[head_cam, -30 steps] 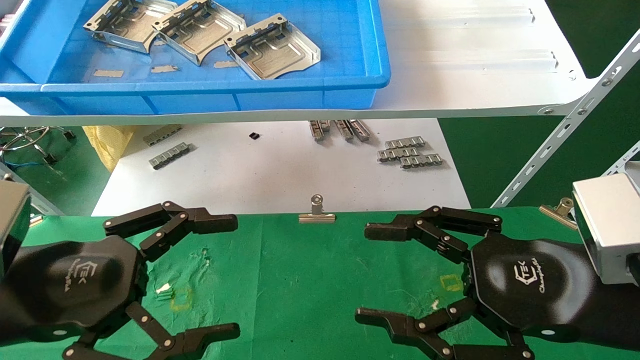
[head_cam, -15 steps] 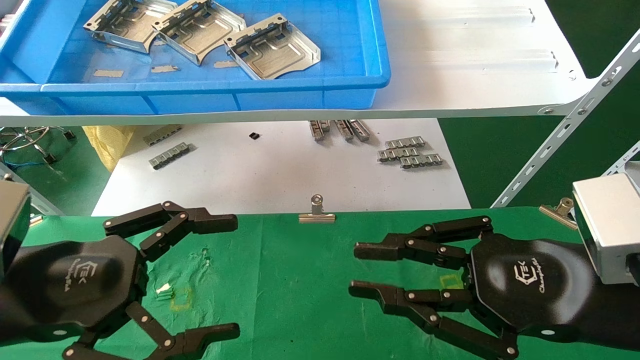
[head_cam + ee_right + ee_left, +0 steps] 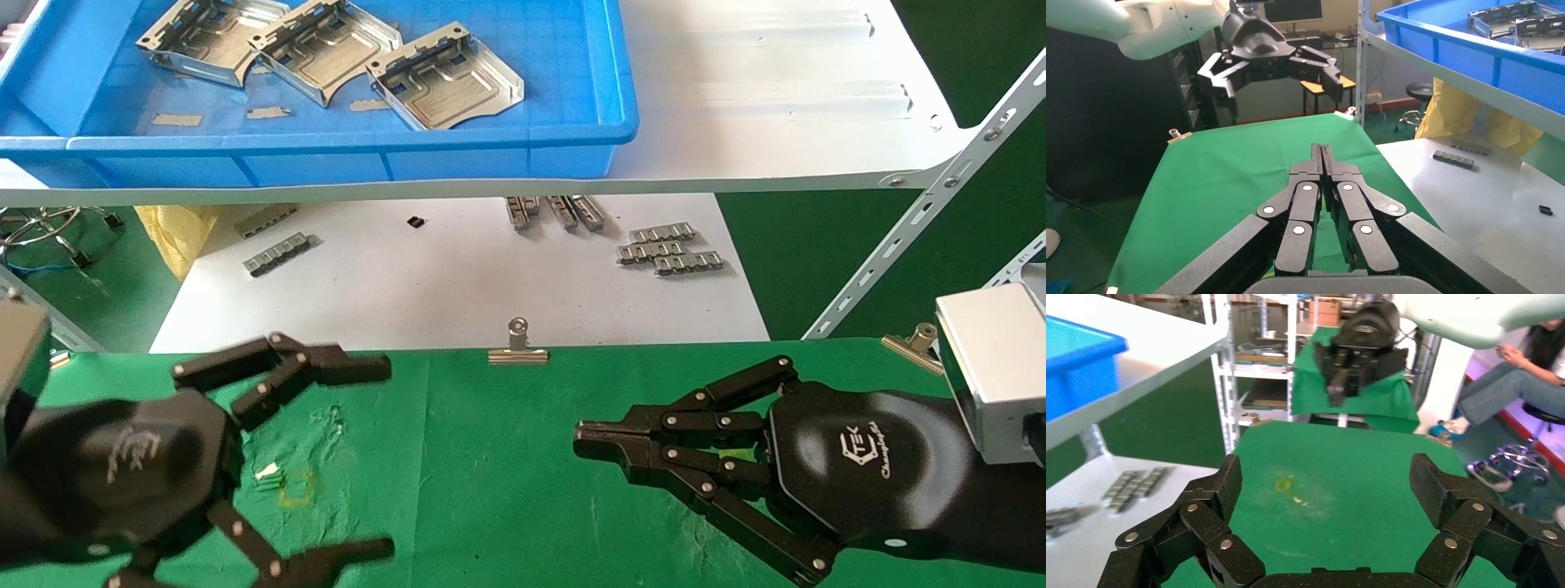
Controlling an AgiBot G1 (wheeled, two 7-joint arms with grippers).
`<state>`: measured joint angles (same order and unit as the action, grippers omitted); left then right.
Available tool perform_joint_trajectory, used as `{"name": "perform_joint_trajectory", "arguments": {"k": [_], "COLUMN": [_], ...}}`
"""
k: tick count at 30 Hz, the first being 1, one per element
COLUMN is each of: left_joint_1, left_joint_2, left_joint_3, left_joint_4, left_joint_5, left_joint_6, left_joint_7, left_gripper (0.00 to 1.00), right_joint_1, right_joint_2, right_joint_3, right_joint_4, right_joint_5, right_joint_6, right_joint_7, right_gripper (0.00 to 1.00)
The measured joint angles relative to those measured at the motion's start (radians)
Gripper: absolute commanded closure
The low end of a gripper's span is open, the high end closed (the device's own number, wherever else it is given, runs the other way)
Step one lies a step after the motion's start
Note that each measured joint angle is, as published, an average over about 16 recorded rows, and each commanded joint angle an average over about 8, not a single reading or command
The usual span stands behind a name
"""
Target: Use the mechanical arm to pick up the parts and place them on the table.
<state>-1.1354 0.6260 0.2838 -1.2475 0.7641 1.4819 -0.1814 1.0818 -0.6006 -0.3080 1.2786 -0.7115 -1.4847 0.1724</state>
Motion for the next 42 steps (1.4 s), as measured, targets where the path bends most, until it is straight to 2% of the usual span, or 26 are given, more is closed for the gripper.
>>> {"name": "perform_joint_trajectory", "arguments": {"k": [6,14,15,16,22,23,24,31,32,42], "left_joint_1": [-0.146,-0.454,-0.493,-0.532,-0.737,-0.767,-0.793,-0.926,-0.938,-0.993], "left_joint_2": [0.042,0.168,0.188,0.209,0.336,0.356,0.375,0.478,0.487,0.529], "left_joint_3": [0.023,0.093,0.105,0.116,0.184,0.197,0.210,0.282,0.290,0.328], "left_joint_4": [0.092,0.345,0.386,0.427,0.698,0.743,0.787,1.030,1.054,1.185], "left_joint_5": [0.083,0.269,0.295,0.321,0.470,0.495,0.520,0.654,0.667,0.732], "left_joint_6": [-0.036,-0.123,-0.138,-0.154,-0.260,-0.281,-0.301,-0.433,-0.449,-0.534], "left_joint_7": [-0.013,-0.037,-0.038,-0.038,-0.025,-0.023,-0.020,-0.015,-0.015,-0.010], "left_gripper": [0.00,0.00,0.00,0.00,0.00,0.00,0.05,0.91,0.99,1.00], "right_joint_1": [0.000,0.000,0.000,0.000,0.000,0.000,0.000,0.001,0.001,0.001], "right_joint_2": [0.000,0.000,0.000,0.000,0.000,0.000,0.000,0.000,0.000,0.001], "right_joint_3": [0.000,-0.001,-0.001,-0.001,-0.001,-0.001,-0.001,-0.001,-0.001,-0.002], "right_joint_4": [0.000,0.000,0.000,0.000,0.000,0.000,0.000,0.000,0.000,0.000], "right_joint_5": [0.000,0.000,0.000,0.000,0.001,0.001,0.001,0.001,0.001,0.001], "right_joint_6": [0.000,0.000,0.000,0.000,0.000,0.000,0.000,0.000,0.000,0.000], "right_joint_7": [0.000,0.000,0.000,0.000,-0.001,-0.001,-0.001,-0.001,-0.001,-0.001], "right_gripper": [1.00,1.00,0.95,0.85,0.10,0.02,0.00,0.00,0.00,0.00]}}
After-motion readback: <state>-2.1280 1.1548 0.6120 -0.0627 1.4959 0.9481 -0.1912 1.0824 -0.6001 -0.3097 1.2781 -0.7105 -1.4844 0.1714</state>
